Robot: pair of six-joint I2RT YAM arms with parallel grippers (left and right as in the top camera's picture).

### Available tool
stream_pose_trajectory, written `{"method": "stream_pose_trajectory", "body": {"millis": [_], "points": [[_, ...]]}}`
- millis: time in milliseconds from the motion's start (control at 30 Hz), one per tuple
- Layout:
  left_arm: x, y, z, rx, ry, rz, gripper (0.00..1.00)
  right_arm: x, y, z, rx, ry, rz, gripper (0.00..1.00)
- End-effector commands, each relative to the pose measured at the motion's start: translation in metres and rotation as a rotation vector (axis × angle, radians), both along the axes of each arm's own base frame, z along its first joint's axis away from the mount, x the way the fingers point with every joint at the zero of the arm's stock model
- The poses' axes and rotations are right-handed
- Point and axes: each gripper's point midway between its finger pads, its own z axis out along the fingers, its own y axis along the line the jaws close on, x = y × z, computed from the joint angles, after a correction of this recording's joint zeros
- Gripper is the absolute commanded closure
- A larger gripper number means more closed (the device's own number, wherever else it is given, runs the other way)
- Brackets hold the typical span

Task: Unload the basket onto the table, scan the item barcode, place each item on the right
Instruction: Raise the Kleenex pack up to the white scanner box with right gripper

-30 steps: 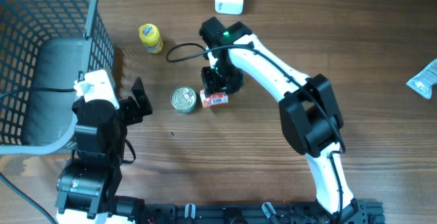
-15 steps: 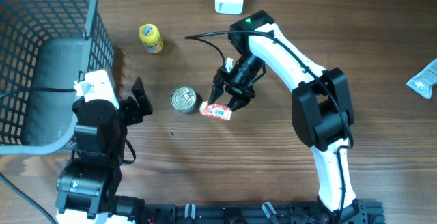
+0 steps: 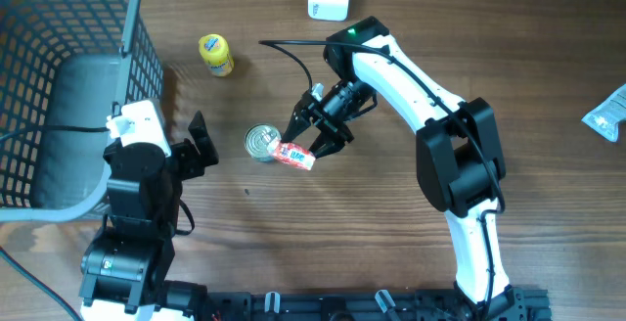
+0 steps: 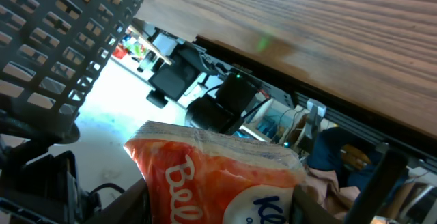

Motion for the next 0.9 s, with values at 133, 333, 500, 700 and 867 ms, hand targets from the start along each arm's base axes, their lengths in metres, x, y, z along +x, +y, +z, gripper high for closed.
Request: {"method": "stream_pose_trajectory", "body": {"millis": [133,333,500,700,867], "points": [[0.000,-0.001,-0.001,-0.015,0.002,0.001,0.00,0.003,0.005,0.004,0.025,0.010,-0.011,0.85],[0.000,-0.001,-0.001,-0.015,0.002,0.001,0.00,0.040,0.000,-0.041,-0.060,-0.318,0.059,0.87],[0.000,-0.001,-0.001,-0.015,0.002,0.000,0.00,0.110,0.011,-0.064,-0.065,-0.730,0.068,0.90],[0.000,-0.001,-0.001,-0.015,0.002,0.001,0.00,0.190,0.001,-0.072,-0.240,-1.171,0.089,0.83],[0.000,-0.001,-0.001,-0.015,0.002,0.001,0.00,0.231,-0.018,-0.067,-0.384,-1.429,0.201,0.91]]}}
